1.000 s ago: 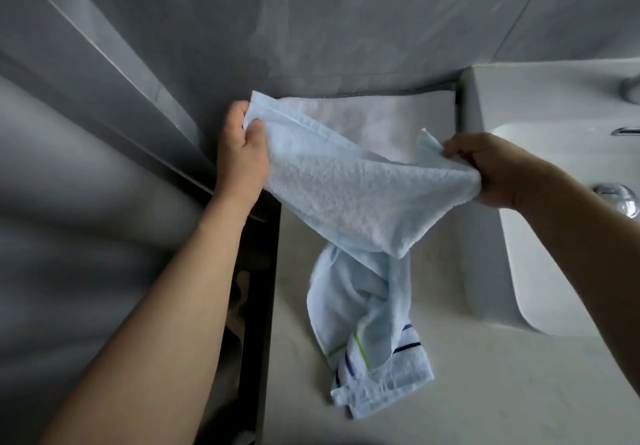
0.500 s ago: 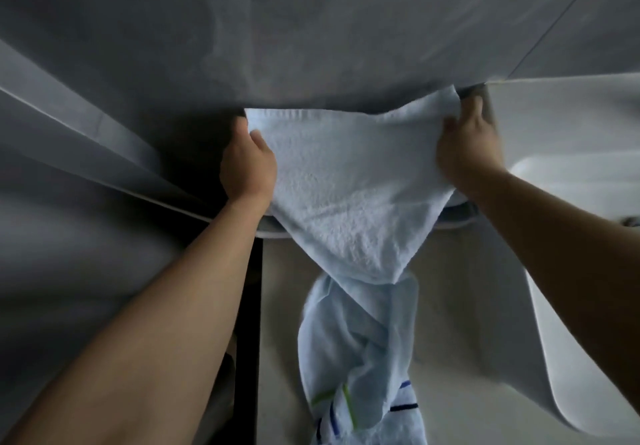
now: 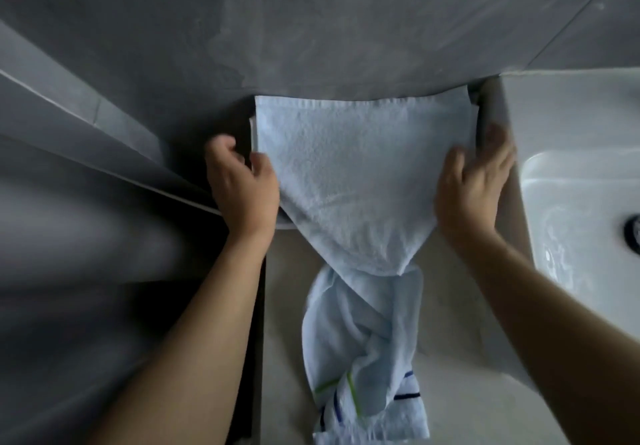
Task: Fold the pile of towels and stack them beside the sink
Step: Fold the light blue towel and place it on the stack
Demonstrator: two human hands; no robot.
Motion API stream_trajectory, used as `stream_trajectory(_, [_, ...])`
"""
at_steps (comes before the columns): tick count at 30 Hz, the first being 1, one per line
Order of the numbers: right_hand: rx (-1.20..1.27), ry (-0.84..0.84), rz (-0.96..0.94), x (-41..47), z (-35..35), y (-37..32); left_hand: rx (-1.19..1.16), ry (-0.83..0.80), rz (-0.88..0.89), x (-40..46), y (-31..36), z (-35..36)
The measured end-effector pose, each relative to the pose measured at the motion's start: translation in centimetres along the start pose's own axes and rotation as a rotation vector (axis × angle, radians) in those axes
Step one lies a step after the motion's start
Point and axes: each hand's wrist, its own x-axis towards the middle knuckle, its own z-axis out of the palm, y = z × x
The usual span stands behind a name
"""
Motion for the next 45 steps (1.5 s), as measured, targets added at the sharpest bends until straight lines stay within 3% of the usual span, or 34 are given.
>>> stream_trajectory(2, [0.081, -0.017, 0.011, -4.6, -1.3, 1.8, -0.082, -0.094, -0.140, -4.5, -1.6, -1.7])
stream_trajectory(6, [0.317, -0.375, 0.464, -8.7, -2.2, 4.8, -0.191, -0.548, -0.446, -12.0, -3.8, -2.1])
stream_trajectory(9, [0.477, -0.568, 0.574, -7.5, -2.0, 5.1, -0.211, -0.696, -0.457, -13.4, -3.8, -1.3])
stream_trajectory(14, [0.646, -0.629, 0.702, -6.8, -1.8, 4.7, -0.198, -0.638, -0.437, -12.5, -2.5, -1.2])
stream_trajectory(17, [0.697, -0.620, 0.679, -6.6, -2.1, 4.8, -0.216, -0.648, -0.433, -11.7, -1.9, -2.6])
stream_trajectory(21, [0.801, -0.569, 0.749, -5.7, -2.1, 4.4, -0.503, -0.523, -0.631, -10.8, -2.0, -4.4])
stream_trajectory(24, [0.788, -0.637, 0.797, -5.3, -1.8, 3.4, -0.548, -0.661, -0.691, -10.5, -2.2, -5.1])
stream_trajectory(26, [0.761, -0.608, 0.794, -5.3, -1.6, 2.7, -0.376, -0.839, -0.645, -11.2, -2.1, -5.1])
stream_trajectory(28, [0.748, -0.553, 0.800, -5.2, -1.7, 2.1, -0.232, -0.912, -0.612, -12.1, -2.1, -4.8])
stream_trajectory(30, [0.807, -0.500, 0.855, -4.6, -2.3, 1.9, -0.347, -0.863, -0.632, -12.7, -2.0, -4.8])
stream_trajectory(34, [1.122, -0.432, 0.973, -4.4, -2.9, 2.1, -0.814, -0.659, -0.863, -11.7, -1.9, -5.2])
stream_trajectory(38, [0.792, -0.453, 0.989, -6.6, -1.3, 3.2, -0.675, -0.550, -0.890, -11.0, -3.0, -5.2])
stream_trajectory(41, [0.577, -0.598, 0.887, -7.9, -0.3, 4.1, -0.492, -0.655, -0.876, -12.3, -3.0, -5.5])
stream_trajectory(45, [0.665, -0.774, 0.857, -8.1, 0.3, 3.9, -0.281, -0.797, -0.844, -14.4, -2.7, -5.1])
